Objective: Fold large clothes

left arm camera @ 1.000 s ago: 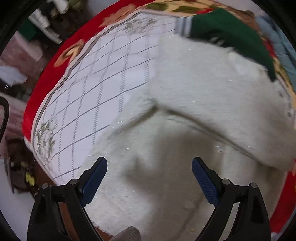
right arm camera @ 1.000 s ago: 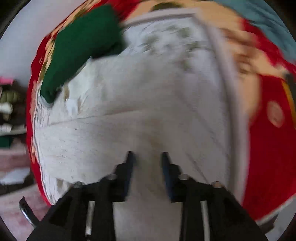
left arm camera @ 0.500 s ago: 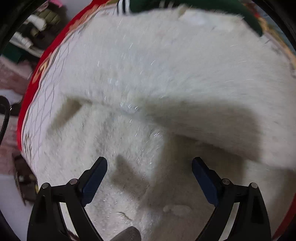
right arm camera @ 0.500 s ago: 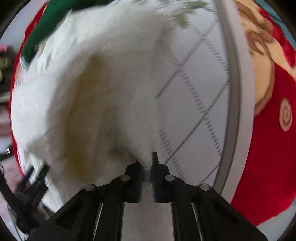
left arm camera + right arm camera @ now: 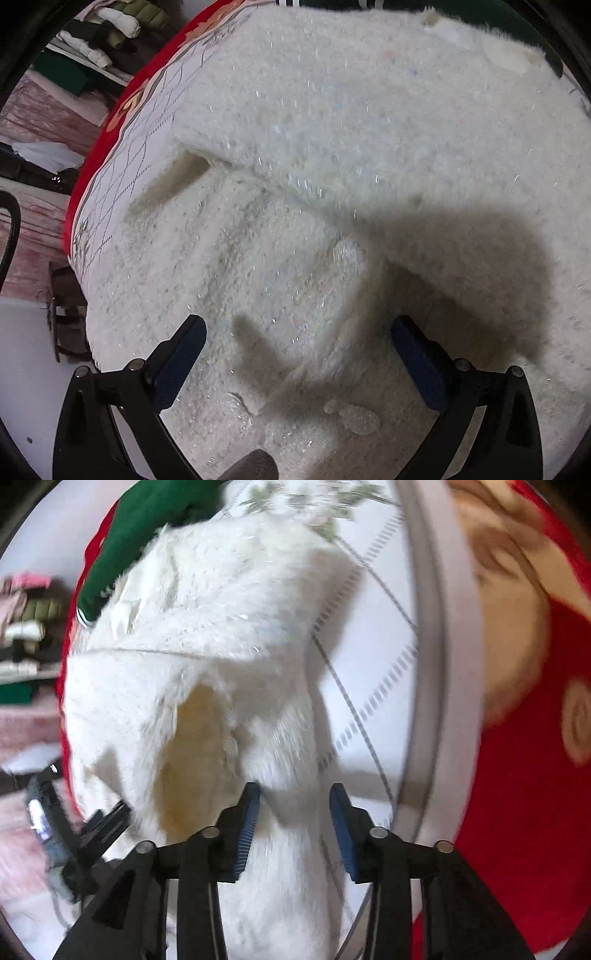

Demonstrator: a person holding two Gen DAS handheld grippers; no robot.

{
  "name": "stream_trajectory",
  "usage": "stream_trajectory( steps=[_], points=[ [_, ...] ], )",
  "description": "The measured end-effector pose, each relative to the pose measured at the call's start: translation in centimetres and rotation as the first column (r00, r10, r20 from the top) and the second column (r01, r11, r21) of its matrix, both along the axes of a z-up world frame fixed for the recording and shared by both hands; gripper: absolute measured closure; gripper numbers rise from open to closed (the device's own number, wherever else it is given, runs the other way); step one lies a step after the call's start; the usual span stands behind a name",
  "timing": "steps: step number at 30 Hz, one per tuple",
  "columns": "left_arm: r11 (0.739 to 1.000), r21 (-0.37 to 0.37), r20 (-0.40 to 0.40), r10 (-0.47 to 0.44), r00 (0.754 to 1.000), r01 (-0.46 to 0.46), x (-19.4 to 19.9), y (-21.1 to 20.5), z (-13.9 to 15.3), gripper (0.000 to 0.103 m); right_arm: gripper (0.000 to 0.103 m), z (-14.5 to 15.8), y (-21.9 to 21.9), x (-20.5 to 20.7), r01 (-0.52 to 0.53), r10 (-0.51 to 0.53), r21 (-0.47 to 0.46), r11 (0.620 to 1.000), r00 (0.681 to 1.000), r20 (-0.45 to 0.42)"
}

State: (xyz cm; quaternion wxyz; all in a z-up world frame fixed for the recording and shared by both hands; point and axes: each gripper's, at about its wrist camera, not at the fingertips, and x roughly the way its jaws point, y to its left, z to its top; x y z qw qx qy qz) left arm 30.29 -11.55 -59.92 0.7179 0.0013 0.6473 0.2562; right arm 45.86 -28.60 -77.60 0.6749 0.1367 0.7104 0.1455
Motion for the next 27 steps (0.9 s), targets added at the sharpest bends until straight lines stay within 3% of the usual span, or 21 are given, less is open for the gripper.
stream_trajectory(
  steps=[1, 4, 7, 9, 11, 13, 16, 19, 22, 24, 27],
  points=[
    [1.0, -0.001, 0.008, 0.01, 1.0, -0.01, 0.0, 0.2, 0.0, 0.0, 0.063, -0.8, -0.4, 0.5, 0.025, -0.024, -0.053, 0.998, 0.999, 0.026],
    [0.999, -0.011, 0.02, 0.052, 0.998, -0.051, -0.2, 0.1, -0.2, 0.0, 0.096, -2.6, -2.2, 1.3, 0.155, -0.158, -0.064, 0.986, 0.986, -0.053],
    [0.995, -0.02, 0.015, 0.093, 0.996, -0.093, -0.1, 0.6, 0.2, 0.0, 0.094, -2.1, -2.4, 1.6, 0.122, -0.125, -0.032, 0.992, 0.985, -0.115],
    [0.992, -0.025, 0.029, 0.128, 0.991, -0.127, -0.9, 0.6, 1.3, 0.0, 0.073, -1.5, -2.7, 1.5, 0.096, -0.098, -0.026, 0.995, 0.985, -0.139],
    [0.989, -0.029, 0.039, 0.148, 0.988, -0.147, -2.2, 0.2, 2.5, 0.0, 0.059, -0.4, -3.1, 1.0, 0.059, -0.061, -0.019, 0.998, 0.988, -0.143],
    [0.99, -0.019, 0.041, 0.14, 0.989, -0.139, -4.0, -1.1, 3.8, 0.0, 0.059, 0.7, -4.1, -0.6, 0.024, -0.024, -0.002, 1.0, 0.99, -0.138],
    [0.997, 0.015, 0.014, 0.08, 0.997, -0.08, -7.3, -4.0, 5.8, 0.0, 0.059, 1.9, -5.2, -2.7, -0.012, 0.012, -0.002, 1.0, 0.989, -0.149],
    [0.998, 0.035, -0.053, -0.05, 0.997, 0.052, -9.7, -8.5, 6.8, 0.0, 0.059, 2.3, -6.2, -5.2, -0.029, 0.025, -0.019, 0.999, 0.984, -0.175],
    [0.978, 0.068, -0.121, -0.187, 0.975, 0.196, -11.6, -14.0, 7.2, 0.0, 0.059, 2.7, -7.9, -8.1, -0.044, 0.03, -0.071, 0.997, 0.982, -0.186],
    [0.952, 0.079, -0.154, -0.282, 0.947, 0.296, -13.2, -17.7, 6.8, 0.0, 0.059, 2.6, -6.9, -8.3, -0.04, 0.02, -0.106, 0.994, 0.982, -0.188],
    [0.923, 0.027, -0.193, -0.372, 0.908, 0.383, -14.6, -22.0, 5.1, 0.0, 0.059, 2.8, -10.6, -9.6, -0.016, -0.015, -0.16, 0.987, 0.981, -0.192]
  ],
)
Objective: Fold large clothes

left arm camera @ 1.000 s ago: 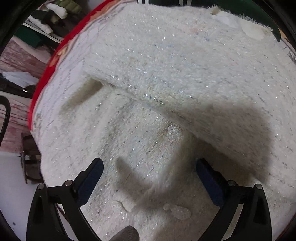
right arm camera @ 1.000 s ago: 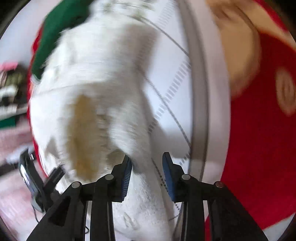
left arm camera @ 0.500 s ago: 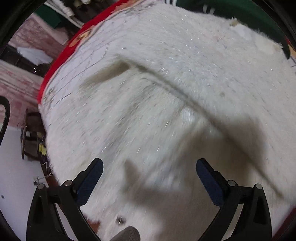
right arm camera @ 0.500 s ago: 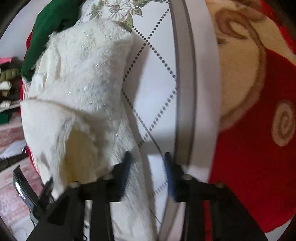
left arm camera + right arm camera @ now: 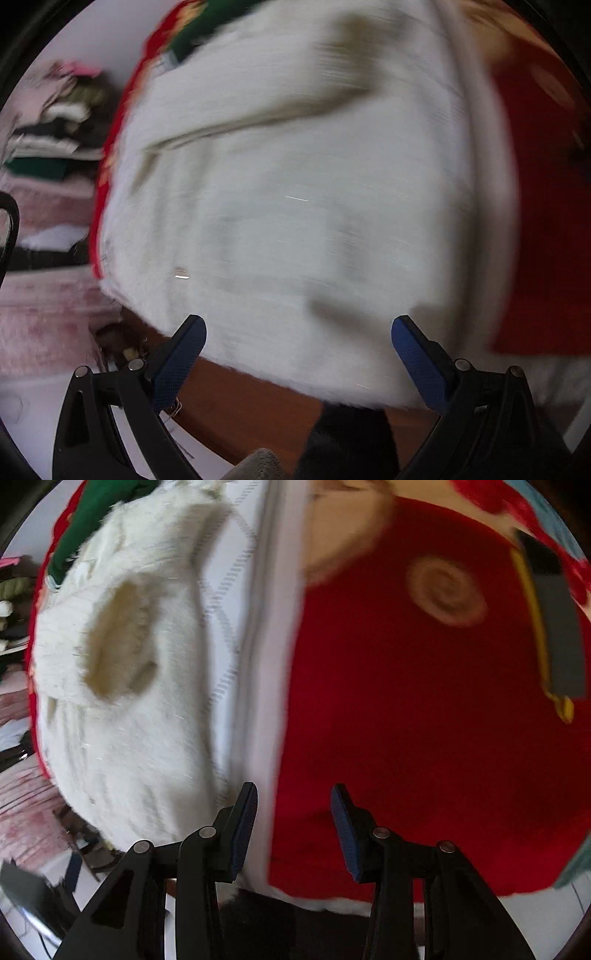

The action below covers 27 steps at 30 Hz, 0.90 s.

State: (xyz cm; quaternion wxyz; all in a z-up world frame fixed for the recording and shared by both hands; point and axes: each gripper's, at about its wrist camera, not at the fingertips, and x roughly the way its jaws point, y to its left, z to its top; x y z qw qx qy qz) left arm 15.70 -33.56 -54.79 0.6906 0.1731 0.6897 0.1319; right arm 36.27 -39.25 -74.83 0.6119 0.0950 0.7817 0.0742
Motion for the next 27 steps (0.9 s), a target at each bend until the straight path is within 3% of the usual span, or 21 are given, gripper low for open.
stream_trajectory(
  steps=[4, 8, 13, 18, 22, 25, 27],
  points=[
    [0.999, 0.006, -0.057, -0.039, 0.998, 0.04, -0.5, -3.3, -3.6, 0.0, 0.051, -0.1, -3.0, 0.3, 0.043, -0.042, -0.059, 0.997, 0.999, 0.021],
    [0.989, 0.125, -0.058, -0.07, 0.996, 0.077, 0.2, -3.8, -6.4, 0.0, 0.05, 0.1, -5.1, 0.8, 0.075, -0.071, -0.098, 0.992, 0.996, 0.052],
    [0.98, 0.173, -0.016, -0.097, 0.995, 0.098, 0.3, -4.1, -5.8, 0.0, 0.05, 0.3, -6.9, 1.6, 0.105, -0.1, -0.088, 0.991, 0.993, 0.063],
    [0.977, 0.213, 0.067, -0.026, 0.997, 0.011, 1.5, -0.7, -3.4, 0.009, 0.05, 0.6, -4.9, 2.2, 0.109, -0.105, -0.053, 0.993, 0.992, 0.069],
    [0.975, 0.221, 0.06, -0.051, 0.997, 0.036, 2.0, -0.1, -4.8, 0.013, 0.05, 0.7, -3.8, 2.5, 0.093, -0.088, -0.053, 0.994, 0.993, 0.078],
    [0.972, 0.219, 0.052, -0.094, 0.994, 0.08, 2.3, -1.8, -5.9, 0.032, 0.05, 0.2, -3.6, 3.1, 0.089, -0.085, -0.047, 0.995, 0.994, 0.069],
    [0.979, 0.188, 0.062, -0.094, 0.994, 0.081, 2.7, -2.1, -5.6, 0.068, 0.05, 0.2, -3.4, 3.6, 0.084, -0.081, -0.046, 0.995, 0.994, 0.076]
  ],
)
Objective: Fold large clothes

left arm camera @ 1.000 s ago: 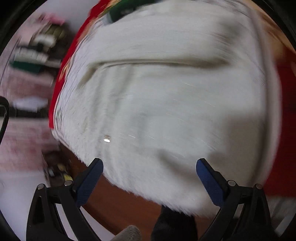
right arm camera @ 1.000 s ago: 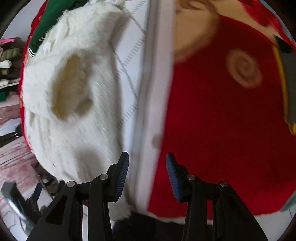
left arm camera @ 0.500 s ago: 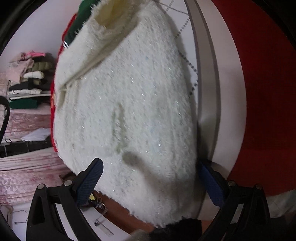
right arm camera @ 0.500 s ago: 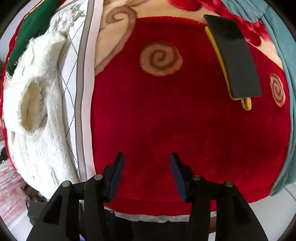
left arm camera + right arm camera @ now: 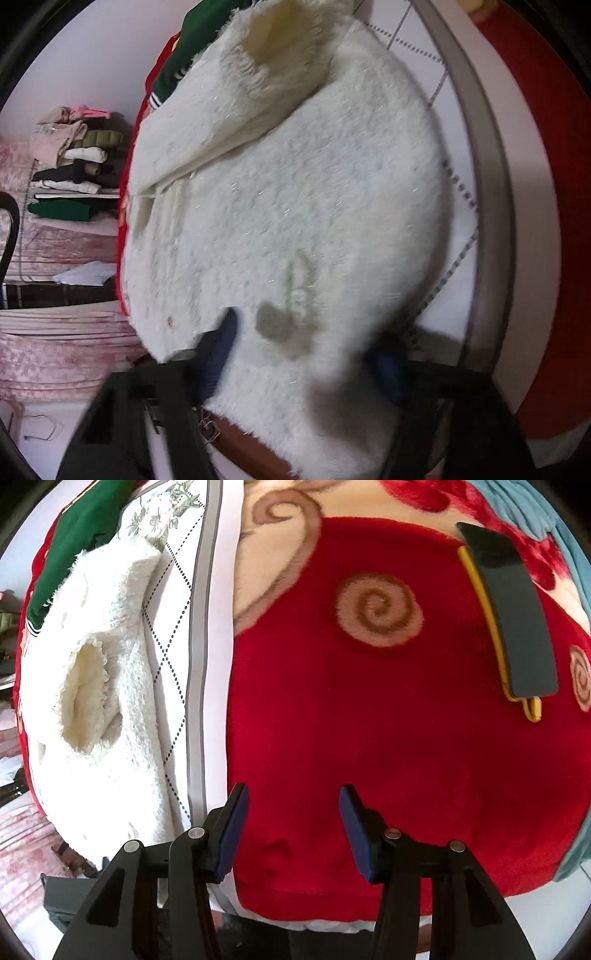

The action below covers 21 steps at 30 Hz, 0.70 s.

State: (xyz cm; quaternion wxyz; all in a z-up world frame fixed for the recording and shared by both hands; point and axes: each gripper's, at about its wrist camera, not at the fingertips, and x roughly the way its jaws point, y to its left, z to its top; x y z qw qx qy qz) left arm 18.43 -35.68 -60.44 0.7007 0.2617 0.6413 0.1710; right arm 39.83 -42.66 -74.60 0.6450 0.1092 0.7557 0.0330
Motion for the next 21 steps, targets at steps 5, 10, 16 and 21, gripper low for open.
stream_trajectory(
  steps=[5, 10, 16, 21],
  points=[
    [0.998, -0.056, 0.016, 0.039, 0.999, -0.038, 0.9, 1.2, 1.8, 0.089, 0.05, -1.3, 2.4, 1.3, -0.022, 0.021, 0.064, 0.998, 1.0, 0.015],
    [0.988, -0.123, 0.064, 0.104, 0.992, -0.096, 1.5, 4.2, 5.8, 0.091, 0.029, -1.7, 4.4, 3.6, -0.025, -0.004, 0.302, 0.953, 0.995, 0.096],
    [0.972, -0.178, 0.079, 0.167, 0.983, -0.151, 1.7, 6.2, 8.8, 0.093, 0.015, -2.4, 8.5, 6.6, -0.032, -0.067, 0.564, 0.825, 0.986, 0.152],
    [0.968, -0.184, 0.07, 0.188, 0.98, -0.173, 2.4, 6.8, 8.5, 0.093, 0.015, -4.3, 12.1, 7.4, 0.04, -0.105, 0.628, 0.777, 0.992, 0.067]
  ],
)
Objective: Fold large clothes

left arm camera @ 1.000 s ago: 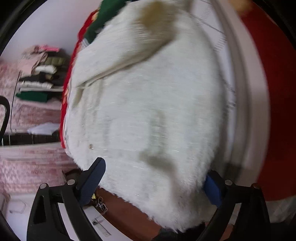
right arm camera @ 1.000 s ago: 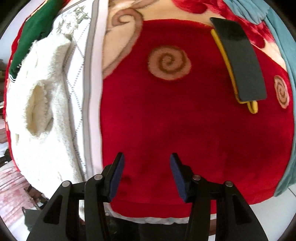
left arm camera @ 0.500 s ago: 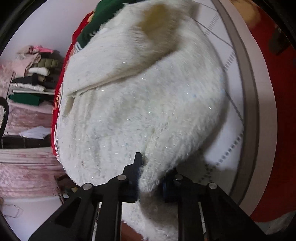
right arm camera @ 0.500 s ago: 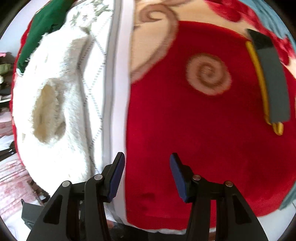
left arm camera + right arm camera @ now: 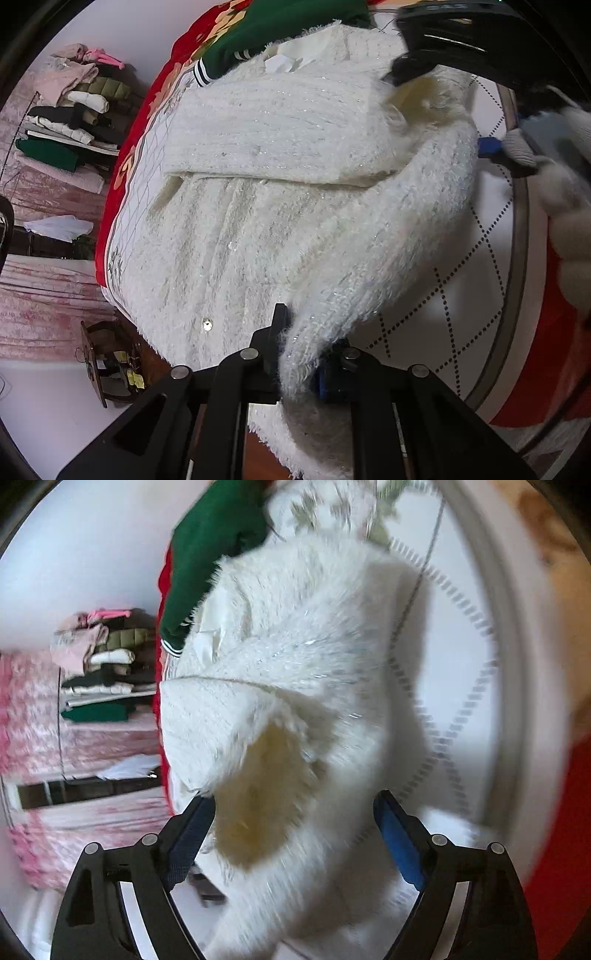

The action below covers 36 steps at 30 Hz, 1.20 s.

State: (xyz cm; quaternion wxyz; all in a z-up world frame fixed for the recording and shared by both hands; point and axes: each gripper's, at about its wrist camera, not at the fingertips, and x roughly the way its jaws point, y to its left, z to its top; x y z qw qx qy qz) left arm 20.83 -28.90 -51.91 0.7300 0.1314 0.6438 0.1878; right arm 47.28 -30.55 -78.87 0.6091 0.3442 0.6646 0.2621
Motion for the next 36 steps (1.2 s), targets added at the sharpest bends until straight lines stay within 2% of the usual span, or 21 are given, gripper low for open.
stream_trajectory(
  steps=[1, 3, 4, 5, 6, 11, 16, 20, 24, 29, 31, 35, 36],
  points=[
    [1.0, -0.013, 0.002, 0.014, 1.0, -0.014, 0.1, 0.3, 0.0, 0.093, 0.017, -0.3, 0.4, 0.4, 0.009, -0.009, 0.015, 1.0, 1.0, -0.007],
    [0.999, -0.034, 0.01, 0.037, 0.999, -0.037, 0.3, 1.2, 0.4, 0.093, 0.049, 0.4, 1.0, 0.6, 0.021, -0.021, -0.038, 0.999, 1.0, 0.01],
    [0.998, -0.048, 0.014, 0.047, 0.999, -0.046, 0.3, 1.6, 0.5, 0.093, 0.058, 0.2, 2.2, 0.9, 0.02, -0.019, -0.059, 0.998, 1.0, 0.017],
    [0.997, -0.061, 0.019, 0.056, 0.998, -0.055, 0.4, 2.1, 0.7, 0.093, 0.073, 0.5, 2.2, 1.1, 0.027, -0.025, -0.083, 0.996, 0.999, 0.025],
    [0.995, -0.077, 0.023, 0.064, 0.998, -0.062, 0.4, 2.6, 0.9, 0.093, 0.077, 1.0, 2.1, 1.1, 0.031, -0.029, -0.084, 0.996, 0.999, 0.031],
    [0.983, -0.162, 0.048, 0.096, 0.994, -0.087, 0.3, 5.6, 2.5, 0.093, 0.084, 4.2, 2.5, -0.1, 0.023, -0.011, -0.145, 0.989, 0.996, 0.085],
    [0.956, -0.282, 0.075, 0.108, 0.991, -0.083, 0.5, 10.7, 5.6, 0.093, 0.088, 10.4, 5.5, -0.6, 0.011, 0.019, -0.207, 0.978, 0.989, 0.145],
    [0.932, -0.351, 0.107, 0.132, 0.985, -0.086, 1.1, 16.3, 8.2, 0.093, 0.09, 15.8, 10.6, -0.7, -0.01, 0.062, -0.264, 0.965, 0.979, 0.192],
    [0.908, -0.401, 0.123, 0.187, 0.975, -0.123, 1.5, 22.4, 8.9, 0.093, 0.091, 19.1, 17.6, -0.3, -0.048, 0.129, -0.332, 0.942, 0.966, 0.225],
    [0.887, -0.422, 0.132, 0.262, 0.956, -0.185, 2.3, 30.7, 7.8, 0.093, 0.092, 19.2, 29.1, 1.8, -0.106, 0.214, -0.407, 0.907, 0.95, 0.228],
    [0.869, -0.437, 0.123, 0.313, 0.942, -0.231, 2.3, 34.2, 6.5, 0.093, 0.092, 18.3, 33.2, 2.5, -0.134, 0.254, -0.45, 0.883, 0.942, 0.219],
    [0.835, -0.456, 0.08, 0.382, 0.921, -0.307, 2.4, 39.3, 2.7, 0.087, 0.092, 14.5, 40.9, 4.0, -0.187, 0.324, -0.548, 0.815, 0.932, 0.164],
    [0.818, -0.474, 0.066, 0.401, 0.914, -0.325, 2.2, 40.2, 1.8, 0.087, 0.092, 13.3, 42.0, 4.2, -0.2, 0.337, -0.57, 0.797, 0.93, 0.146]
  ],
)
